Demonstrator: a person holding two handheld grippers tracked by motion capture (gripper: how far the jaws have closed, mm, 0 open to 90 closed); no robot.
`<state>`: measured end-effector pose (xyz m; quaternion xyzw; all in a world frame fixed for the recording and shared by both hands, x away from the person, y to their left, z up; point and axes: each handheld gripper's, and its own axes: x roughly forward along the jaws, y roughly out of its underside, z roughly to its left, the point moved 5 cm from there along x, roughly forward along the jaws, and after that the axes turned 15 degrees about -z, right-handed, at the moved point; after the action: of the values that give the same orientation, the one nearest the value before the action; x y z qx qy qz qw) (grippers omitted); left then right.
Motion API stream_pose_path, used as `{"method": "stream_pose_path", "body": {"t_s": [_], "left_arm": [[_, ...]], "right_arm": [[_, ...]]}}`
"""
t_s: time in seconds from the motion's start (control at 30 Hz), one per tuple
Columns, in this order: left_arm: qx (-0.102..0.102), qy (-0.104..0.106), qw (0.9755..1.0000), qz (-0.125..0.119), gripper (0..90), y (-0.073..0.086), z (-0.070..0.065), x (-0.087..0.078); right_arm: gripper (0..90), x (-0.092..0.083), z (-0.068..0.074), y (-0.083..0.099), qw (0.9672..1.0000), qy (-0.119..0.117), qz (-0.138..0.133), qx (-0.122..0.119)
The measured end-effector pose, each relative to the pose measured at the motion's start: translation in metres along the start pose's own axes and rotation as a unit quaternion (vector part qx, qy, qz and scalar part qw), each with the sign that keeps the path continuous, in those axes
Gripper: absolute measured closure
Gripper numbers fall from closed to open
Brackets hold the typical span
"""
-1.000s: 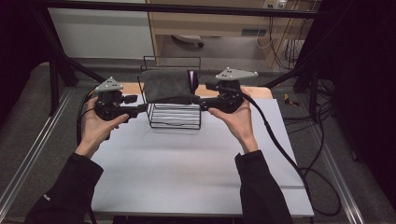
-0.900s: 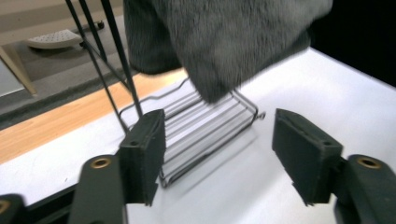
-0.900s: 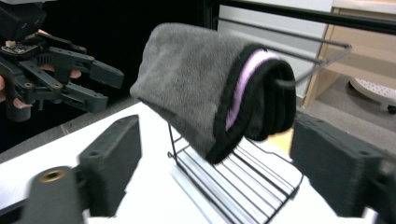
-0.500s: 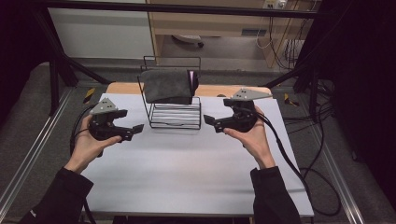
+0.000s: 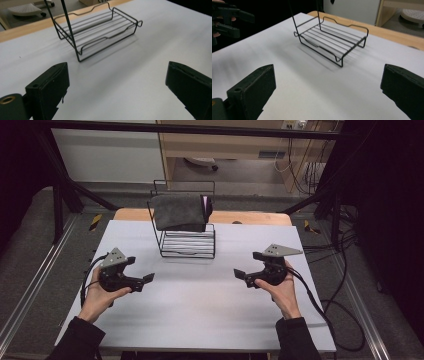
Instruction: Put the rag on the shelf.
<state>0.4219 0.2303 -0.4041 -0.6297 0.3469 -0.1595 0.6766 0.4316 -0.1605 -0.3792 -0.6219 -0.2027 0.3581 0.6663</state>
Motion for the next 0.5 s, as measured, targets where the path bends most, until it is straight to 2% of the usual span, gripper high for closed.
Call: {"method": "stream_pose_path", "body": {"t_s": [0.27,0.5], "left_arm": [[0.002,0.008,0.9999,0.01,5.8,0.03,-0.002,-0.001],[0.005,0.007,0.9998,0.016,6.0,0.052,0.0,-0.007]], "right_arm": [[0.8,-0.012,-0.01,0.044,0.9996,0.0,0.024,0.015],[0.8,-0.028,-0.021,0.073,0.9991,0.006,0.04,0.015]]}}
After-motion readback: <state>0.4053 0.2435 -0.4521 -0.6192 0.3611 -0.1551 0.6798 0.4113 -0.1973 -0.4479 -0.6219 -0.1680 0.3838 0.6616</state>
